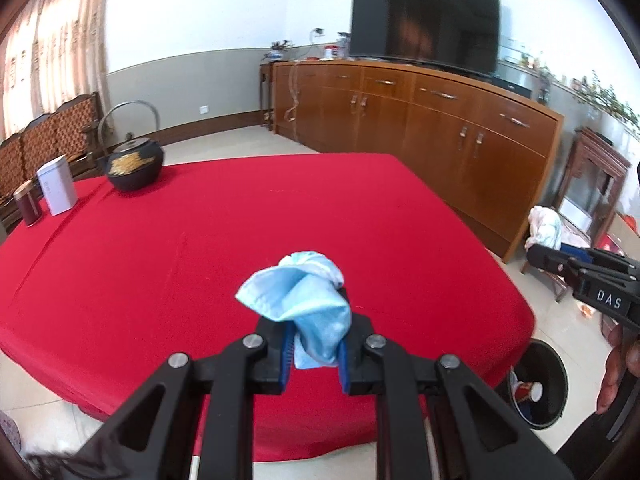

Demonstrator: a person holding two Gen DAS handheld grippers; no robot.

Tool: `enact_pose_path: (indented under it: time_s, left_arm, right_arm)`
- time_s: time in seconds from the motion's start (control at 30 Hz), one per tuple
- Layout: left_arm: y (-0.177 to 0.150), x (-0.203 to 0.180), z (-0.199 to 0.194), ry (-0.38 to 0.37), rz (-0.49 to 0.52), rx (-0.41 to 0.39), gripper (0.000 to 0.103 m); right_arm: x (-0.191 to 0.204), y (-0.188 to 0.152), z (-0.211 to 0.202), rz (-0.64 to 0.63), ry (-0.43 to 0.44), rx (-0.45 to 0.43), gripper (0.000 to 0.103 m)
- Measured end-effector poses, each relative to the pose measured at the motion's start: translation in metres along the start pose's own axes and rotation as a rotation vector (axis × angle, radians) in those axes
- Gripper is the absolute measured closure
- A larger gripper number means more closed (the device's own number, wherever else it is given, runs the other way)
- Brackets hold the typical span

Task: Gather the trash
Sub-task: 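Carry white bag and blue mask over the black bucket and release both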

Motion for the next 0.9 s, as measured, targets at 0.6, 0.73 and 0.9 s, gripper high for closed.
enact_pose_path:
  time_s: [0.6,0.73,0.9]
  left_arm:
    - [-0.011,-0.101,-0.005,-0.159,0.145,-0.020,0.084]
    - [-0.014,-0.128,-0.002,-0.194,0.181,-0.012,0.084]
    - [-0.020,-0.166,0.003,-0.240,0.234,0.002,0.084]
  right_arm:
    - [-0.094,-0.073,-0.055,0.152,-0.137,-0.004,0.069]
    - [-0.116,-0.089,-0.064,0.191,-0.163,0.001,0.069]
    - [-0.147,-0.115,-0.079,0.244,-0.198,0.009,0.069]
Point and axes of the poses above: each gripper's, at about its wrist camera, not at the fingertips, and z roughly the way its jaws point, x to its left, y to its top, the point moved 8 cm from there along z, roughly the way its jaws point, and after that the axes turned 10 degrees about x, right-handed, at the moved point
